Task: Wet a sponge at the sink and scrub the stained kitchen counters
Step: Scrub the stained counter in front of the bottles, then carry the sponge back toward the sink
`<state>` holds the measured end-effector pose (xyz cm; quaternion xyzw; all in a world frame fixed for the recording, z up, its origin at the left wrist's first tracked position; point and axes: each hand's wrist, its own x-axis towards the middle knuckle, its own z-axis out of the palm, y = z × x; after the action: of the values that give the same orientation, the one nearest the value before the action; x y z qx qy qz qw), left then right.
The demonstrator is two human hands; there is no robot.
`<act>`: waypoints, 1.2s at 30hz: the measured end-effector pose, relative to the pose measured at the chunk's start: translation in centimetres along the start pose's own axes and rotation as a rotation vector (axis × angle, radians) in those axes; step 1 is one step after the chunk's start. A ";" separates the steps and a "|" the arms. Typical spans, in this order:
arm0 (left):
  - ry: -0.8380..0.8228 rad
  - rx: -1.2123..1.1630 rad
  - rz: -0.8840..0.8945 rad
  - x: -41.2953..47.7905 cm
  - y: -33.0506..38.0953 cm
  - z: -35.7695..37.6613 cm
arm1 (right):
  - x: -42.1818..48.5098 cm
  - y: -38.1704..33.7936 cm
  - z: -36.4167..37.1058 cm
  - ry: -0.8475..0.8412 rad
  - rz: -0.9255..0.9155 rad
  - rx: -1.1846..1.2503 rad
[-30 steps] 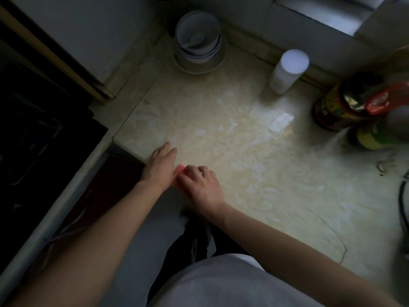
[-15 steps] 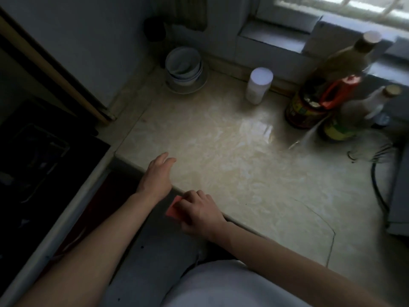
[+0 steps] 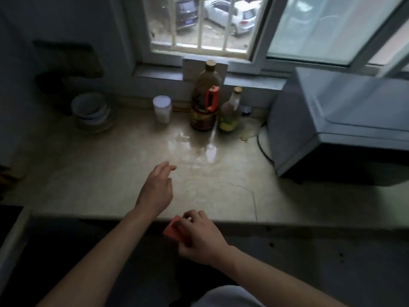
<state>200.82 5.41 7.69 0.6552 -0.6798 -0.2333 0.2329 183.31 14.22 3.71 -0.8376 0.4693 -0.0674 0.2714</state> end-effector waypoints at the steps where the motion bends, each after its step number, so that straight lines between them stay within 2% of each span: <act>1: -0.019 -0.016 0.042 0.2 1.2 0.9 | -1.1 0.8 -0.4 0.035 0.053 -0.005; 6: -0.130 -0.052 0.239 0.7 7.1 5.2 | -5.6 4.4 -2.7 0.250 0.314 -0.006; 10: -0.187 -0.047 0.327 0.8 11.2 8.1 | -8.6 7.2 -4.7 0.420 0.486 -0.009; 18: -0.266 -0.030 0.478 -0.4 20.0 13.7 | -15.7 13.8 -9.4 0.653 0.685 -0.018; 30: -0.317 0.046 0.632 -4.4 33.1 22.4 | -28.6 22.7 -14.2 0.853 0.798 0.029; 36: -0.336 0.049 0.686 -6.0 38.2 27.5 | -34.5 25.5 -13.9 0.820 0.789 -0.033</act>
<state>154.01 12.96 9.88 0.3475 -0.8937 -0.2294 0.1670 140.09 26.62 7.09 -0.5082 0.8146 -0.2733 0.0586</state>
